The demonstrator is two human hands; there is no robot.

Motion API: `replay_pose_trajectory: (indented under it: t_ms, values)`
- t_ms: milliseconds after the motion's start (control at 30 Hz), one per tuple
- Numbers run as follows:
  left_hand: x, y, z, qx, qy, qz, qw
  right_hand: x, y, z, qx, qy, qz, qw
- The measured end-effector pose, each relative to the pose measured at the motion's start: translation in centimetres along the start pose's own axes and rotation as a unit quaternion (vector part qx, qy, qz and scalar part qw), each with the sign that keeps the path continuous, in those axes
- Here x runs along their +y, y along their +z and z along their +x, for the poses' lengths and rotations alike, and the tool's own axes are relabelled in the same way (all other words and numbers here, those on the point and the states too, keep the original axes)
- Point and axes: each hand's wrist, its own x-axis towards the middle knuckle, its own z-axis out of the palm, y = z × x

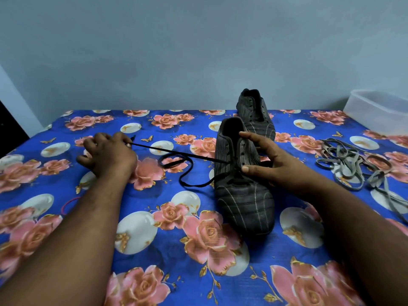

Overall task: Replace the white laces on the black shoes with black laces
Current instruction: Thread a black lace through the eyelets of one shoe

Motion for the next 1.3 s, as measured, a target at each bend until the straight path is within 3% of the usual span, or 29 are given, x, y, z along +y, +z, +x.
replay_pose_trajectory:
  t_ms: [100,200,367,433,500,667,800,1033,1200,1300]
  values:
    - [0.3,0.1,-0.1,-0.050,0.000,0.033,0.998,0.0,0.0,0.0,-0.001,0.000,0.000,1.000]
    - [0.4,0.3,-0.2,-0.052,0.024,0.033,0.998,0.2,0.0,0.0,0.003,-0.005,-0.006,1.000]
    - [1.3,-0.2,-0.8,-0.018,0.204,-0.076,0.976,0.3,-0.1,0.1,0.003,-0.007,-0.017,1.000]
    - [1.8,-0.9,-1.9,-0.065,0.282,-0.153,0.945,0.3,0.0,0.1,0.002,-0.008,-0.020,1.000]
    - [2.3,-1.9,-3.5,-0.179,0.330,-0.223,0.900,0.3,0.0,0.1,0.001,-0.010,-0.021,1.000]
    - [3.7,-3.7,-6.7,-0.374,0.384,-0.312,0.784,0.1,-0.1,0.0,0.001,-0.008,-0.031,0.999]
    - [4.1,-3.2,-7.4,-0.375,0.439,-0.198,0.792,0.0,0.0,0.0,0.001,-0.006,-0.037,0.999]
    - [4.0,-3.7,-7.2,-0.363,0.423,-0.254,0.791,-0.7,0.7,0.0,0.079,-0.057,-0.160,0.982]
    - [4.6,-2.8,-8.1,-0.354,0.466,-0.143,0.798,-1.9,1.5,-0.3,0.105,-0.120,-0.214,0.964]
    - [4.7,-3.6,-8.2,-0.342,0.472,-0.192,0.790,-2.7,1.7,-0.5,0.113,-0.145,-0.272,0.945]
